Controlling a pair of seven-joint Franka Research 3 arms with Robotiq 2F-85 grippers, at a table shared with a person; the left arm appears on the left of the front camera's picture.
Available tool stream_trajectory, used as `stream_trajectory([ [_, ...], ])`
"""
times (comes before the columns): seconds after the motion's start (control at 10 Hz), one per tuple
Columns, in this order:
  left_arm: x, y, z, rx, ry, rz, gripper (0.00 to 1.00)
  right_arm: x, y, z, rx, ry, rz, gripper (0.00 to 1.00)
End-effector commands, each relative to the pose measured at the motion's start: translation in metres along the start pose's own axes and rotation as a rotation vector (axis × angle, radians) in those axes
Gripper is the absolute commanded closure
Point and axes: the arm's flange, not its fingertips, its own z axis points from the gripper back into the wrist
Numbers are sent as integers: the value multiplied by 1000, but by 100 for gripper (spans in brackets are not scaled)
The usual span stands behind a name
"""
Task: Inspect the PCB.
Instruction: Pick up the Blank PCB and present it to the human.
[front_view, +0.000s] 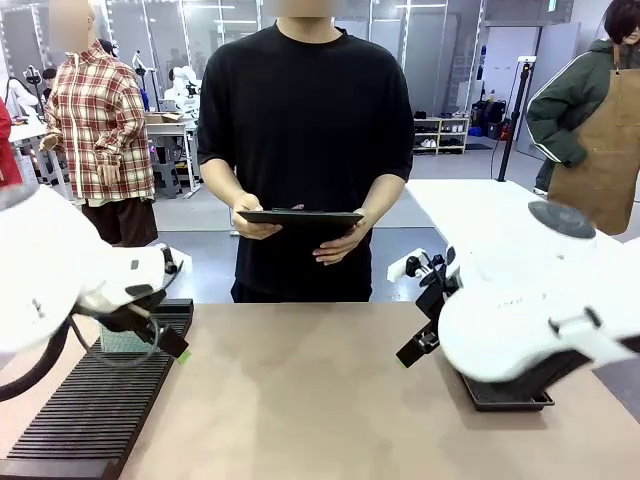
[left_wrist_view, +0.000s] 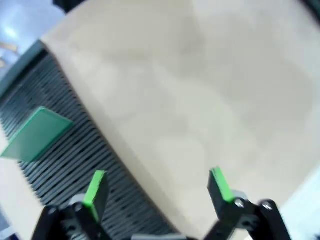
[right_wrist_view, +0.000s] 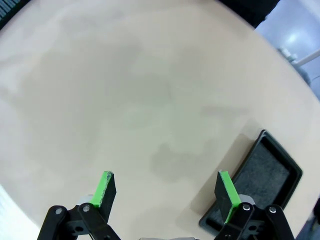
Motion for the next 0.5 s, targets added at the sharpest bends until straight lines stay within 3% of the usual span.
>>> stream_trajectory([
  [0.0,-2,32,47,-224,23,74,0,-2,-33,46,197,13,-65,0],
  [0.2,-19,58,94,-444,-64,210,0,-20,-57,83,452,-16,-182,0],
  [0.4,-54,89,132,-577,-185,303,0,-61,-86,110,727,-52,-268,0],
])
